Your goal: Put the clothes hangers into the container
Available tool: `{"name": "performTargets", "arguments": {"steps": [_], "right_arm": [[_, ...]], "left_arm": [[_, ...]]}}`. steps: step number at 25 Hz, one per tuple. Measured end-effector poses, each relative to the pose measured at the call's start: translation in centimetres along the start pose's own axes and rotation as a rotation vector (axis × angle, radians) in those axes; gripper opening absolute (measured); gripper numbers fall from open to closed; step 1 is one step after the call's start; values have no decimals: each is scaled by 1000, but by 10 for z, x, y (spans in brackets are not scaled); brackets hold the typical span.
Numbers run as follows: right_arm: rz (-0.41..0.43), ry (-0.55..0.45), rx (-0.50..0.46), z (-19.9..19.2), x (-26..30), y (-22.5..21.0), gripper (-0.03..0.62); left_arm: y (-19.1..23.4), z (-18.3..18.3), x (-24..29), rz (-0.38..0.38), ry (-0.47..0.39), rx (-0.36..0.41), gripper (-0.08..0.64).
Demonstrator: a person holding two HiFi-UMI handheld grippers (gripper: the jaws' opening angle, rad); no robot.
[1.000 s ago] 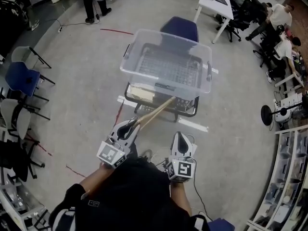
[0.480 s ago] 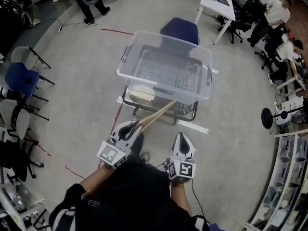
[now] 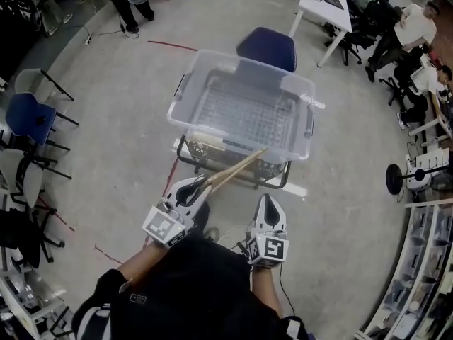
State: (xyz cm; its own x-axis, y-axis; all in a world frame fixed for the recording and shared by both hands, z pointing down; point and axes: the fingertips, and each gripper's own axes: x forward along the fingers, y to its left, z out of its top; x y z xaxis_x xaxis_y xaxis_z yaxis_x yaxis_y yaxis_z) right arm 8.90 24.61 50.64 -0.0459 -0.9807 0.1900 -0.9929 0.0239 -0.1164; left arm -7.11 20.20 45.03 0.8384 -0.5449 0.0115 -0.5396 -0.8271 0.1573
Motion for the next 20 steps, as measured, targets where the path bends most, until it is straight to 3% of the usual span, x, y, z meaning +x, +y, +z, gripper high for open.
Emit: {"name": "performTargets", "arguments": {"steps": [11, 20], "right_arm": [[-44, 35, -12, 15, 74, -16, 14], [-108, 30, -11, 36, 148, -10, 12]], "left_arm": [[64, 13, 60, -42, 5, -55, 72], [131, 24, 105, -118, 30, -53, 72]]}}
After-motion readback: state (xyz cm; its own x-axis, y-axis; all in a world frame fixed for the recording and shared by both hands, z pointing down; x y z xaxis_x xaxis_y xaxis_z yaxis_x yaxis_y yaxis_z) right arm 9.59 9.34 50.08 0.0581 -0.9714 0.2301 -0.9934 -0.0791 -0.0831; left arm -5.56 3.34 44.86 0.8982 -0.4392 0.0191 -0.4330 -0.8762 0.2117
